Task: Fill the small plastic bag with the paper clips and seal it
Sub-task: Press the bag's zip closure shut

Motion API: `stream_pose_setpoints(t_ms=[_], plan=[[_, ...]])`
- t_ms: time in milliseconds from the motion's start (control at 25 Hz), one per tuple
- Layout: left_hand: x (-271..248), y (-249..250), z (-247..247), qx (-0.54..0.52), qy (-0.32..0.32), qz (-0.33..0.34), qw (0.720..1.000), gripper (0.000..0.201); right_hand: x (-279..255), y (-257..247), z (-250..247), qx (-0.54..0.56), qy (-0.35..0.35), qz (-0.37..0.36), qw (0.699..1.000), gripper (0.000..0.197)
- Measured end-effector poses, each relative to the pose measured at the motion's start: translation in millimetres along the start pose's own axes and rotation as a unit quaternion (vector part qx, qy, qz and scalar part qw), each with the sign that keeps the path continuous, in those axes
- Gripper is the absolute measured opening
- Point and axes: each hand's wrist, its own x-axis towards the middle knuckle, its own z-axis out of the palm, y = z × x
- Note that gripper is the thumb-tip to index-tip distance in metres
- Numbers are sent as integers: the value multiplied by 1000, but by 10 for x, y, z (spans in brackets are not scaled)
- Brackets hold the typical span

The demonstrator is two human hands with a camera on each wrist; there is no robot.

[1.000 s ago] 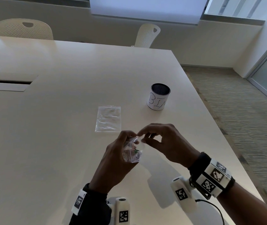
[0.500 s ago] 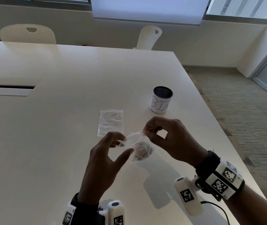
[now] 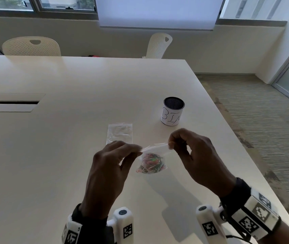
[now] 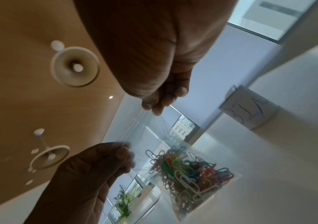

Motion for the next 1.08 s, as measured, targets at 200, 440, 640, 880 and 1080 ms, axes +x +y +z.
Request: stream_pose_setpoints(t_ms=[200,440,640,880,1080], plan=[[109,152,42,-170,-7,-81,982,8,-30,44,-33,107,15,55,993,5],[264,376,77,-292,-13,-115,949,9,-133,48,137,243,-202,37,948,92],[312,378,73,-356,21,-158,921,12,-226,-24,437,381,-125,120,908,38],[235,311,106,-412,19,-229,882,14,-297,-33,462,415,-140,154,886,22],[170,258,154,-429,16,-239,871,14,-295,-32,433,404,-110,140,897,32]])
